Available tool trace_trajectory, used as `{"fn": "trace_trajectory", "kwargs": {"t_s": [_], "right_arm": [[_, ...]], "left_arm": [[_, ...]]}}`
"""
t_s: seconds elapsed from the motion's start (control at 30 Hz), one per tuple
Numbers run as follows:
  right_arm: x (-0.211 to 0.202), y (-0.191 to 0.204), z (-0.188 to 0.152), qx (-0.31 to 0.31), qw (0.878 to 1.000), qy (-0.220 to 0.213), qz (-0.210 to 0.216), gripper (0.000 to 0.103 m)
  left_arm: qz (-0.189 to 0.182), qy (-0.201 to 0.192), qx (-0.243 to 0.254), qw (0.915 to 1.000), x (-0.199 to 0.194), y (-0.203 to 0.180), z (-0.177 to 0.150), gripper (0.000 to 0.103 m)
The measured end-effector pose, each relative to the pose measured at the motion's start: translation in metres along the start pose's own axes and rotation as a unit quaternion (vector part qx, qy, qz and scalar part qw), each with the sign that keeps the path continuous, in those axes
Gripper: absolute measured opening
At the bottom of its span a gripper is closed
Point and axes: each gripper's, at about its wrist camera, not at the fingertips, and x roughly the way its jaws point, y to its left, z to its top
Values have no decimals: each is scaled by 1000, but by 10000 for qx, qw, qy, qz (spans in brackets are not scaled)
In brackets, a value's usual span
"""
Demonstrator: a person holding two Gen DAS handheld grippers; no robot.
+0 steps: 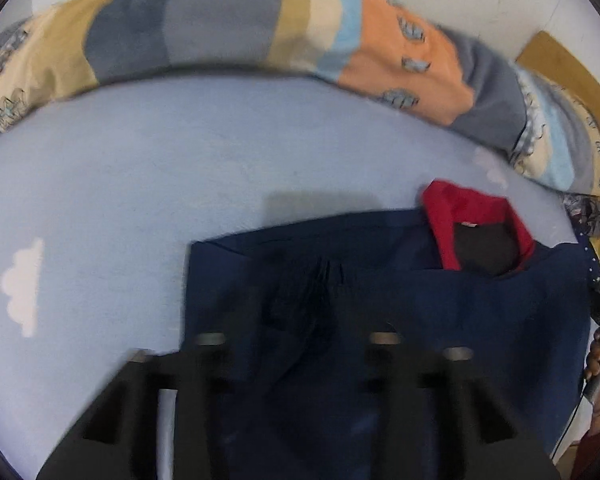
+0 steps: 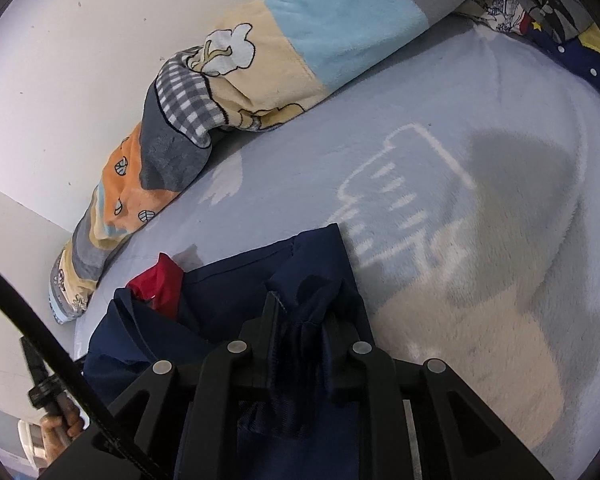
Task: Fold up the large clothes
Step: 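Lift the hem with both tools and fold it toward the red collar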
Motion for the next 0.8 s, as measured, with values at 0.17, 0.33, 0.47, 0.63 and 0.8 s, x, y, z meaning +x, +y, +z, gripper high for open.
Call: {"fn": "trace_trajectory", "kwargs": {"t_s": [0.17,0.33,0.47,0.63,0.8], "right_arm": [[2,0,3,74,9999,103,77,21],[1,3,10,149,9995,103,248,27],[4,1,21,418,9972,-15,615,47],[6,-11,23,1098,9879,-4,1097,57],[-30,-8,30,818,9906,-294,1058,67]], "left_arm": [[80,-196,-44,9998,4,-1,1,15],[303,-742,-385,9960,-25,22,6,13],[473,-820,-836,9920,-23,49,12,13],[659,-757,-834,9915,-3,46,7,15],[451,-797,-822,9924,-8,53,6,16]]}}
